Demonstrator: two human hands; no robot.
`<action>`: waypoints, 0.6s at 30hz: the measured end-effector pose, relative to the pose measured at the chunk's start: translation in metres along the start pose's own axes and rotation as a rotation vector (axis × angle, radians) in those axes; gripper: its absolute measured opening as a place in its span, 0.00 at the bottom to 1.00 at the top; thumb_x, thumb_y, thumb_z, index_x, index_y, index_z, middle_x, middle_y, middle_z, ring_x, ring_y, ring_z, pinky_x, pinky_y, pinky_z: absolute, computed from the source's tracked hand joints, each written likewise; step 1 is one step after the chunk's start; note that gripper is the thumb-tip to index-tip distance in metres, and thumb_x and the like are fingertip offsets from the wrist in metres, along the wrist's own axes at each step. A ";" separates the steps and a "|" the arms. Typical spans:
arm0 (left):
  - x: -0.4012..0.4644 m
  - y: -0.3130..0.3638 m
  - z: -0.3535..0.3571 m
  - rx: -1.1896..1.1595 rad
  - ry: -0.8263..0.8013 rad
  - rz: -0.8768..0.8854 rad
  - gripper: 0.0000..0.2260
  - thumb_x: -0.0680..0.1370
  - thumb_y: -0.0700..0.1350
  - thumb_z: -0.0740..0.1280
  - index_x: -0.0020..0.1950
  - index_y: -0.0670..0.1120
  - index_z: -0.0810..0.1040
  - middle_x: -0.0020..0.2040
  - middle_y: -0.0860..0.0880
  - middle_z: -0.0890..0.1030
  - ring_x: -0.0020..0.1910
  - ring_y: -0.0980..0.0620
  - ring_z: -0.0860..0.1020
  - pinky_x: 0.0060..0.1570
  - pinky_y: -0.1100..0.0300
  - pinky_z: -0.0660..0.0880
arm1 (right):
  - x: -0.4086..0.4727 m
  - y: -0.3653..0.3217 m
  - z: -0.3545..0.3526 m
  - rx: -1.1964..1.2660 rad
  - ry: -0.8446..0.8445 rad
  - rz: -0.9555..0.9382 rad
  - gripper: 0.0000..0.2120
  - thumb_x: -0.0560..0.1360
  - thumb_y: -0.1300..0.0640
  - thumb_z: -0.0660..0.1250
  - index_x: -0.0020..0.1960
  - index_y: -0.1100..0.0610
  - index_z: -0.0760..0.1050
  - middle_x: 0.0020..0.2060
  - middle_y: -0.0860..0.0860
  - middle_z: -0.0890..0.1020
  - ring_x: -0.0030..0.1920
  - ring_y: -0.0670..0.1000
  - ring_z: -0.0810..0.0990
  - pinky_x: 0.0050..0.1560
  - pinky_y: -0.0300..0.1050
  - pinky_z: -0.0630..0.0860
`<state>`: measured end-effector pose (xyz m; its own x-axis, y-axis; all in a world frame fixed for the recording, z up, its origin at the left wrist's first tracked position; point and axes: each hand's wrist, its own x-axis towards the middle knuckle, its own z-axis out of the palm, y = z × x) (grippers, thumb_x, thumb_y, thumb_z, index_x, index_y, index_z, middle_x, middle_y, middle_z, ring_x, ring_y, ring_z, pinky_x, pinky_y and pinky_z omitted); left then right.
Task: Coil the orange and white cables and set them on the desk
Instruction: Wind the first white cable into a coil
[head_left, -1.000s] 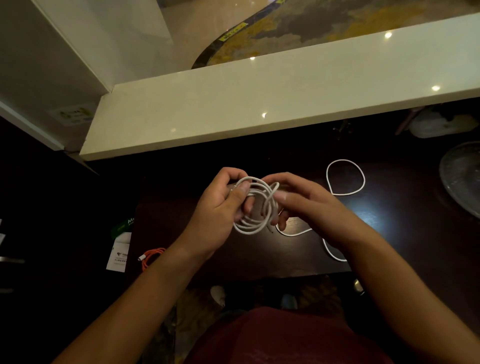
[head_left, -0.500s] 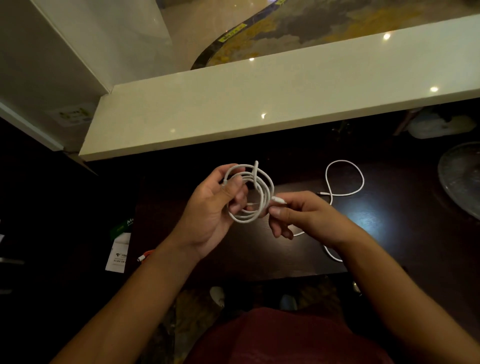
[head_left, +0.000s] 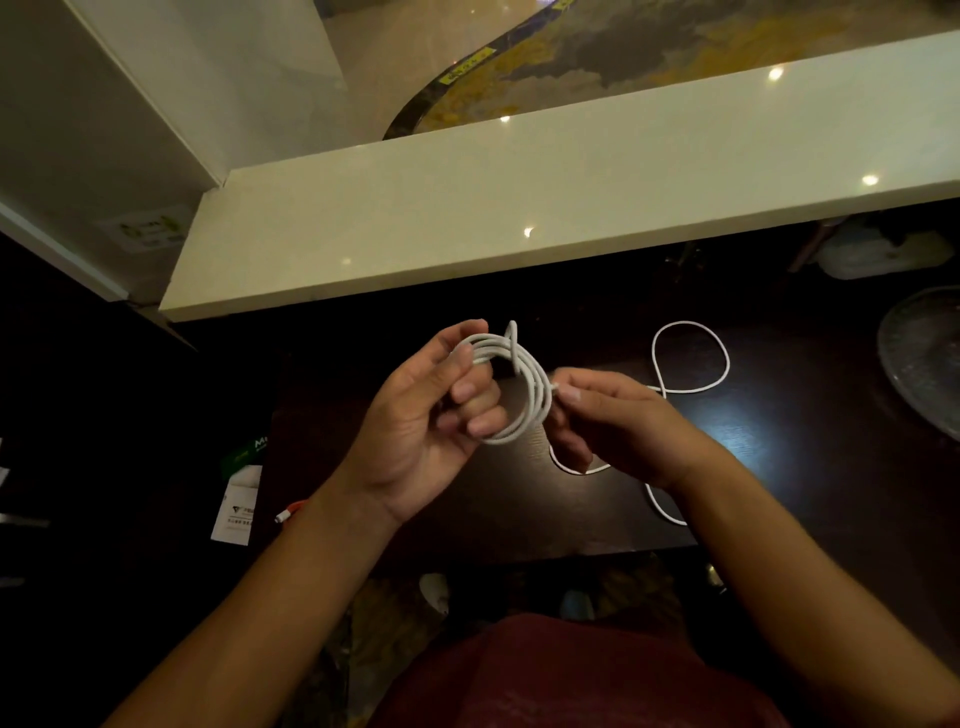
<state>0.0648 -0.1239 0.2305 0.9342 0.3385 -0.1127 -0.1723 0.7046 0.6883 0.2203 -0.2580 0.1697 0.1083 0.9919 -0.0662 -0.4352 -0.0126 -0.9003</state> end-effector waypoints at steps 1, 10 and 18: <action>-0.001 0.001 0.000 -0.039 -0.020 -0.026 0.10 0.80 0.39 0.60 0.61 0.42 0.73 0.33 0.51 0.70 0.26 0.59 0.62 0.30 0.65 0.69 | 0.001 0.000 -0.003 0.026 0.024 -0.017 0.10 0.79 0.55 0.61 0.43 0.62 0.71 0.27 0.51 0.74 0.28 0.48 0.71 0.33 0.44 0.67; -0.002 -0.002 -0.011 -0.079 0.054 -0.082 0.10 0.82 0.40 0.57 0.60 0.41 0.74 0.33 0.51 0.68 0.26 0.59 0.63 0.29 0.66 0.67 | 0.012 0.004 -0.033 -0.163 0.232 -0.073 0.10 0.79 0.57 0.63 0.39 0.56 0.76 0.27 0.54 0.73 0.29 0.53 0.71 0.36 0.49 0.68; 0.007 0.001 -0.007 -0.025 0.072 0.017 0.10 0.82 0.39 0.57 0.61 0.40 0.74 0.32 0.50 0.70 0.25 0.58 0.67 0.33 0.61 0.73 | 0.018 0.018 -0.001 0.125 0.112 -0.036 0.29 0.74 0.40 0.71 0.66 0.60 0.76 0.47 0.61 0.82 0.44 0.57 0.82 0.43 0.50 0.78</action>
<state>0.0690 -0.1165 0.2254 0.9061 0.3944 -0.1529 -0.1969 0.7133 0.6726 0.2158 -0.2404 0.1521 0.2216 0.9711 -0.0889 -0.5361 0.0452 -0.8430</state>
